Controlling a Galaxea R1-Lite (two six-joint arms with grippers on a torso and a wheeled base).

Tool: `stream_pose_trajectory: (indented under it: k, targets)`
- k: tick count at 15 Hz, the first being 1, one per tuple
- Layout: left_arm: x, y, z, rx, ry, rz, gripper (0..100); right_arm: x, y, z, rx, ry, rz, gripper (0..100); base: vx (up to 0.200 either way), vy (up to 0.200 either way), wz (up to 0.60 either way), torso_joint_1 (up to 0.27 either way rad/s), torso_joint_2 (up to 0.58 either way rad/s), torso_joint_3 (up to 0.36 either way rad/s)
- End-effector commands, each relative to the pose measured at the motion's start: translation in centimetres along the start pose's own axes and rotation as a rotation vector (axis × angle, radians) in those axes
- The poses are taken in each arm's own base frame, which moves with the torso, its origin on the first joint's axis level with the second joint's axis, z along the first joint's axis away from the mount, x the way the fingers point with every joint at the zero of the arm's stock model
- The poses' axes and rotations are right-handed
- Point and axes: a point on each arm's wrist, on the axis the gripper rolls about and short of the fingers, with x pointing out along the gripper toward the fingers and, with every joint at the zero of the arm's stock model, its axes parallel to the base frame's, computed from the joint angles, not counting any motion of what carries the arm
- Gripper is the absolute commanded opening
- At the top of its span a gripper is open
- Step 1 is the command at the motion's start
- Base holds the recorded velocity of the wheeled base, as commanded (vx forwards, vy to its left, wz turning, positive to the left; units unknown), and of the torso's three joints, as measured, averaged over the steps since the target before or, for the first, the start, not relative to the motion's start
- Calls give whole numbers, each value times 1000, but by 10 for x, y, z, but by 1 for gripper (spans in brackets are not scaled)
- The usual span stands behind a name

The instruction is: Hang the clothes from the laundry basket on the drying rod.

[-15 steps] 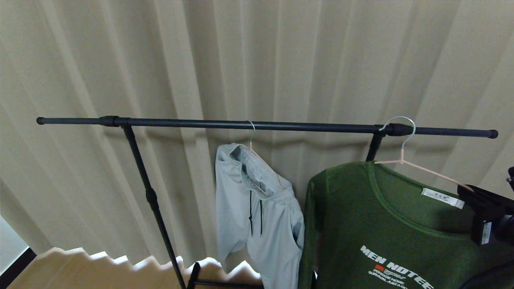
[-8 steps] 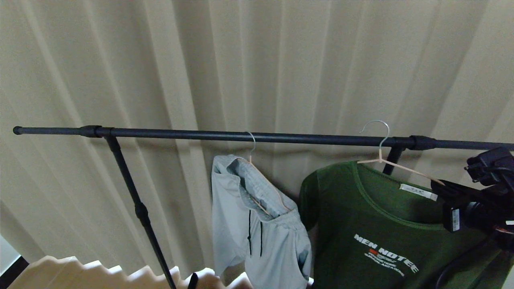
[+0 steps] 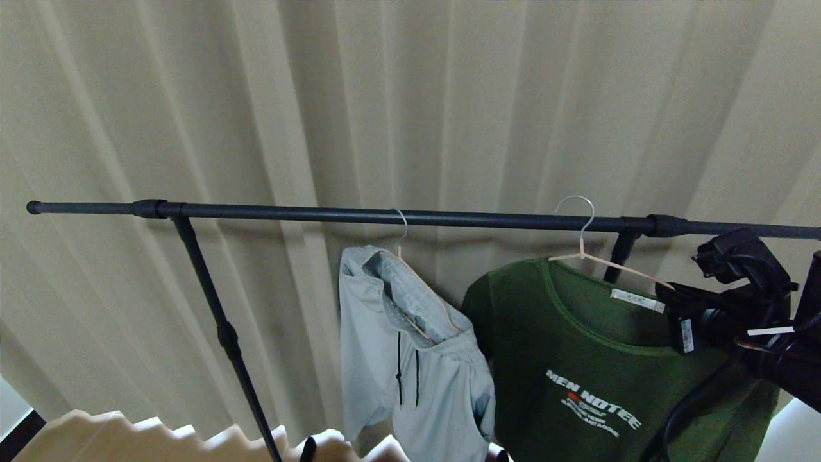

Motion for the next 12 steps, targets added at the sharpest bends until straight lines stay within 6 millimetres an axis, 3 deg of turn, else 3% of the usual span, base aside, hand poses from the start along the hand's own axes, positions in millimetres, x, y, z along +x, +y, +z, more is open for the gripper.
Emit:
stream_pose_trajectory:
  k: [1,10,11,12]
  targets:
    - [0,0,0,1,1,0,100,4,7,-8,-12,28,24,0,0,0,0,0,0,0]
    - [0,0,0,-3,2,-2,100,-2,30,-8,-46,4,128,0,0,0,0,0,0,0]
    - [0,0,0,-3,2,-1,100,-3,31,-8,-46,4,134,100,0,0,0,0,0,0]
    - [0,0,0,-7,1,0,100,-4,33,-8,-49,3,145,100,0,0,0,0,0,0]
